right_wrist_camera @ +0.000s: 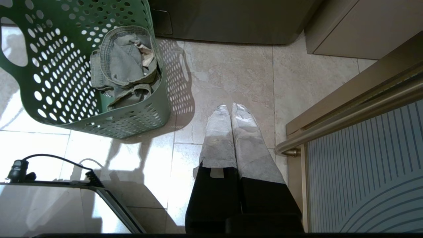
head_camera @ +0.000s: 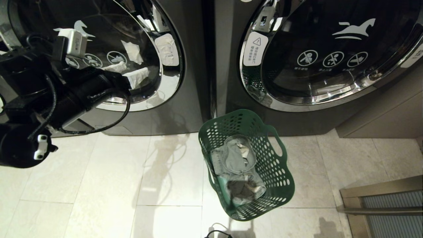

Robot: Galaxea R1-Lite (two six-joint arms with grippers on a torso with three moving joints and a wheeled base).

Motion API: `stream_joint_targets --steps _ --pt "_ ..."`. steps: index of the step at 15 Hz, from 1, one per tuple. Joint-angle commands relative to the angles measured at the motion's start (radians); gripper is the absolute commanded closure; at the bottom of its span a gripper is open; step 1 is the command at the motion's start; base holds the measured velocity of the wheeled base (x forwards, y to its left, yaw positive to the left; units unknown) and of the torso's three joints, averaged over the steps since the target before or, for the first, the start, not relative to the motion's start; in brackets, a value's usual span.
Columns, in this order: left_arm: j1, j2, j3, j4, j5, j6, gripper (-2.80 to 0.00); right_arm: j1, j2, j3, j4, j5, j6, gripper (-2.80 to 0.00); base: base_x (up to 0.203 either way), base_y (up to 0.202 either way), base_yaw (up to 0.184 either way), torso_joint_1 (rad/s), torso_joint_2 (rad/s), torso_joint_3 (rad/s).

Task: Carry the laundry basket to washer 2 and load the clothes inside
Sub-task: Open the lid of the washing machine

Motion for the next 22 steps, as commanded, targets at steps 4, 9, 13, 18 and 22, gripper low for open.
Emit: stream_joint_targets --steps 4,9,13,18,22 --pt "-0.038 0.038 0.001 -0.059 0.003 0.051 -2.80 0.000 0.002 0.000 0.000 0.000 0.000 0.00 0.000 0.000 0.000 0.000 0.00 0.000" --pt "-0.034 0.194 -0.055 -0.251 0.069 0.152 -2.80 0.000 0.002 0.000 0.000 0.001 0.001 0.00 0.000 0.000 0.000 0.000 0.00 0.000" --pt "-0.053 0.244 -0.161 -0.259 0.077 0.158 -2.80 0.000 0.002 0.000 0.000 0.001 -0.001 0.00 0.000 0.000 0.000 0.000 0.00 0.000" --pt "-0.092 0.273 -0.193 -0.257 0.071 0.149 -2.80 0.000 0.002 0.000 0.000 0.001 -0.001 0.00 0.000 0.000 0.000 0.000 0.00 0.000" --pt "-0.092 0.369 -0.323 -0.254 0.077 0.153 -2.80 0.000 0.002 0.000 0.000 0.001 0.000 0.00 0.000 0.000 0.000 0.000 0.00 0.000"
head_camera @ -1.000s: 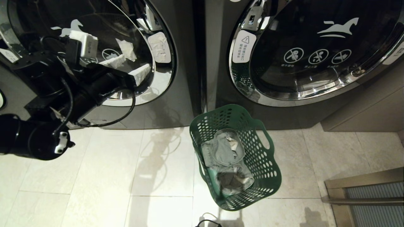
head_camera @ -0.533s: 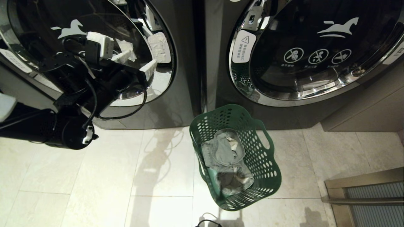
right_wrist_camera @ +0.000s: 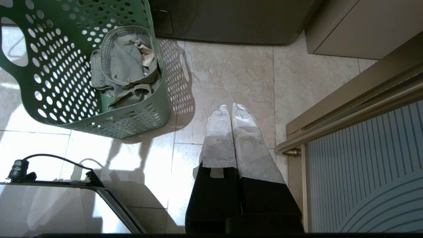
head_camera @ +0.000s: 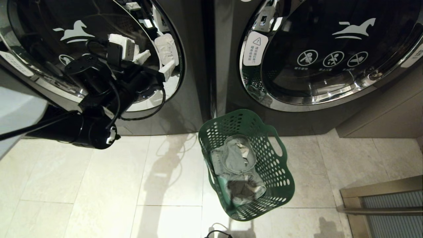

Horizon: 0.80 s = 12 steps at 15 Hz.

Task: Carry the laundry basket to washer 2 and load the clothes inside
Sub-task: Open the lid of the washing machine

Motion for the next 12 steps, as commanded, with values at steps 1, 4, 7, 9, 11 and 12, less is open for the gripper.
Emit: stream_joint_targets --steps 1,4,7,9,11,12 --pt "0.000 0.055 -0.052 -0.003 0.000 0.002 -2.80 0.000 0.002 0.000 0.000 0.000 -0.001 0.00 0.000 0.000 0.000 0.000 0.00 0.000" --pt "0.002 0.098 -0.109 0.014 -0.002 0.002 -2.80 0.000 0.002 0.000 0.000 0.000 0.000 0.00 0.000 0.000 0.000 0.000 0.00 0.000" --pt "0.012 0.141 -0.176 0.017 -0.033 -0.015 -2.80 0.000 0.002 0.000 0.000 0.000 0.000 0.00 0.000 0.000 0.000 0.000 0.00 0.000" --pt "0.028 0.170 -0.230 0.018 -0.106 -0.059 -2.80 0.000 0.002 0.000 0.000 0.000 0.000 0.00 0.000 0.000 0.000 0.000 0.00 0.000" --pt "0.051 0.198 -0.284 0.018 -0.193 -0.088 -2.80 0.000 0.002 0.000 0.000 0.000 0.002 0.00 0.000 0.000 0.000 0.000 0.00 0.000" --pt "0.060 0.206 -0.300 0.023 -0.234 -0.097 -2.80 0.000 0.002 0.000 0.000 0.000 0.002 0.00 0.000 0.000 0.000 0.000 0.00 0.000"
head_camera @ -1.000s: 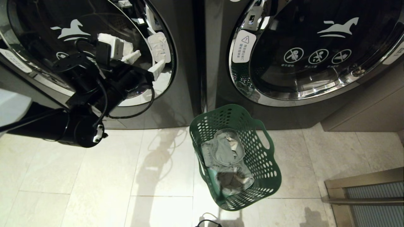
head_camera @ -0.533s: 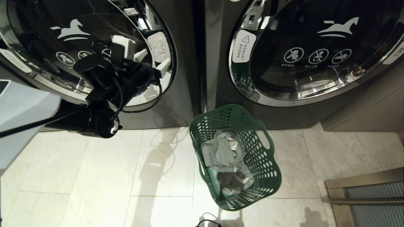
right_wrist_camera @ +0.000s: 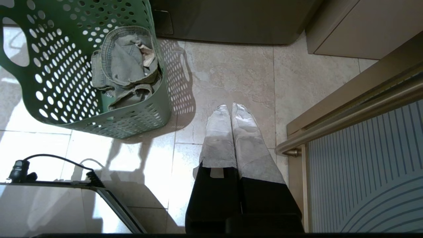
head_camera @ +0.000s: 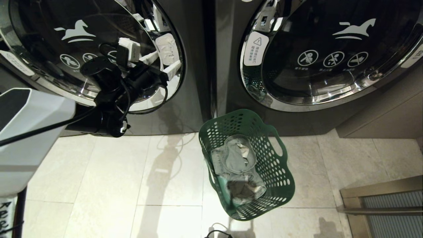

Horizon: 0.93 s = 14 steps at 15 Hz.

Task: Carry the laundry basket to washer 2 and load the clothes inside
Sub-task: Open the lid of the washing machine

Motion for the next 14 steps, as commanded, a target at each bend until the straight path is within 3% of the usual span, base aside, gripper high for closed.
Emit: stream_joint_targets --steps 1,4,8,14 --pt "0.018 0.023 -0.030 0.004 -0.044 -0.006 -2.80 0.000 0.002 0.000 0.000 0.000 -0.001 0.00 0.000 0.000 0.000 0.000 0.00 0.000" --pt "0.043 0.063 -0.112 0.047 -0.093 -0.024 -2.80 0.000 0.002 0.000 0.000 0.000 -0.001 0.00 0.000 0.000 0.000 0.000 0.00 0.000" --pt "0.066 0.174 -0.333 0.113 -0.071 -0.020 -2.80 0.000 0.002 0.000 0.000 0.000 -0.001 0.00 0.000 0.000 0.000 0.000 0.00 0.000" --pt "0.081 0.168 -0.334 0.128 0.021 0.031 -2.80 0.000 0.002 0.000 0.000 0.000 -0.002 0.00 0.000 0.000 0.000 0.000 0.00 0.000"
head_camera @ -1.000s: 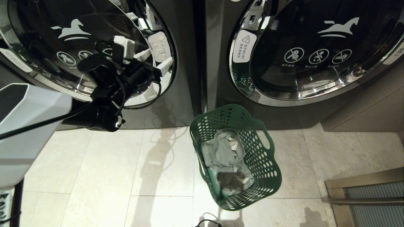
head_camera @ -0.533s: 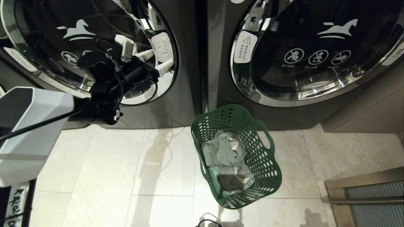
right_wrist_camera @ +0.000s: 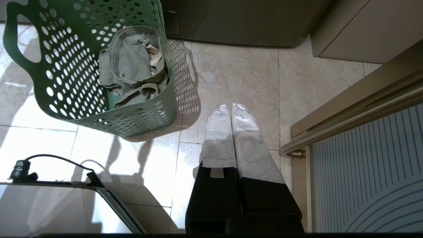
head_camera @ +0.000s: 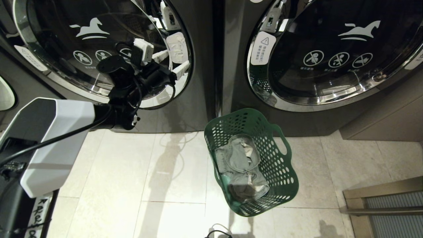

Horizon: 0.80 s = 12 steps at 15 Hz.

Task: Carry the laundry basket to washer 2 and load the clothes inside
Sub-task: Open the lid of the washing machine

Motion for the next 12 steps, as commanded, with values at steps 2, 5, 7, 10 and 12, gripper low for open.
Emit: stream_joint_targets --steps 2,5,7,10,12 --pt "0.012 -0.009 0.000 0.000 0.025 0.013 -2.80 0.000 0.002 -0.001 0.000 -0.001 -0.001 0.00 0.000 0.000 0.000 0.000 0.00 0.000" --pt "0.012 -0.025 0.000 -0.001 0.070 0.022 -2.80 0.000 0.002 -0.002 0.001 -0.001 -0.001 0.00 0.000 0.000 0.000 0.000 0.00 0.000" --pt "0.011 -0.048 0.002 0.001 0.092 0.022 -2.80 0.000 0.002 -0.002 0.001 -0.001 -0.001 0.00 0.000 0.000 0.000 0.000 0.00 0.000" --pt "0.011 -0.083 0.040 0.001 0.111 0.024 -2.80 0.000 0.002 -0.002 0.003 -0.001 -0.002 0.00 0.000 0.000 0.000 0.000 0.00 0.000" --pt "0.010 -0.131 0.135 -0.003 0.112 0.023 -2.80 0.000 0.002 -0.003 0.004 -0.001 -0.002 0.00 0.000 0.000 0.000 0.000 0.00 0.000"
